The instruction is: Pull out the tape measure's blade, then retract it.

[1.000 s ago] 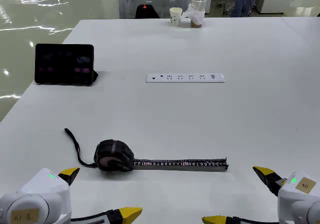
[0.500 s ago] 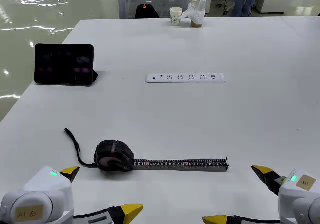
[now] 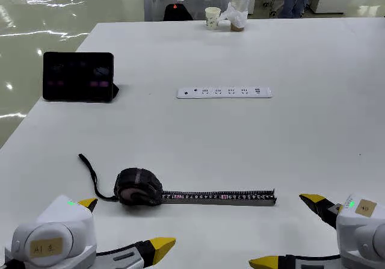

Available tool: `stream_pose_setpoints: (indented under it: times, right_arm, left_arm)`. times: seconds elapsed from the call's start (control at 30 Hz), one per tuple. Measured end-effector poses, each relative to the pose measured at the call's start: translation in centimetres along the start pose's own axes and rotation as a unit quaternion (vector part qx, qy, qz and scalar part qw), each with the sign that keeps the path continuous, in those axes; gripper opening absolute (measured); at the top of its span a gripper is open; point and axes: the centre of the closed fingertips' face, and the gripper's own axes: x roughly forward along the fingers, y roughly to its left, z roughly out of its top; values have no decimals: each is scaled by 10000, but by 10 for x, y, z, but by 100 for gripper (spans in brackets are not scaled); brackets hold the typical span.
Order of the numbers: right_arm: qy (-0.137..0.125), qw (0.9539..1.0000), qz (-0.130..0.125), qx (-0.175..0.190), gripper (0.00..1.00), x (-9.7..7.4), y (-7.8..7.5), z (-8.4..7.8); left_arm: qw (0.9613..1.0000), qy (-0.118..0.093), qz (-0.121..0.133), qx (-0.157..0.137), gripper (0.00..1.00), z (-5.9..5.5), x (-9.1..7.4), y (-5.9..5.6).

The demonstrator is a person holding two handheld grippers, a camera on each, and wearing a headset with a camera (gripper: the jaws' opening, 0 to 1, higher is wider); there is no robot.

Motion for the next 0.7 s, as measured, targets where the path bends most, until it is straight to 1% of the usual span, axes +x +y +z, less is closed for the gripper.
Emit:
stream_pose_setpoints:
  times: [0.13,0.37,0.7]
  right_arm:
    - [76,9999,87,-47,98,2,-3,-3]
    - [151,9996,162,-193,95,4,-10,-4]
    - [329,9976,364,-482,84,9,-22,-6]
  left_arm:
    - [10000,6,56,-60,99,1,2,1]
    - [9998,3,146,-139,99,3,10,5]
    - [9996,-12,221,-164,99,7,21,8]
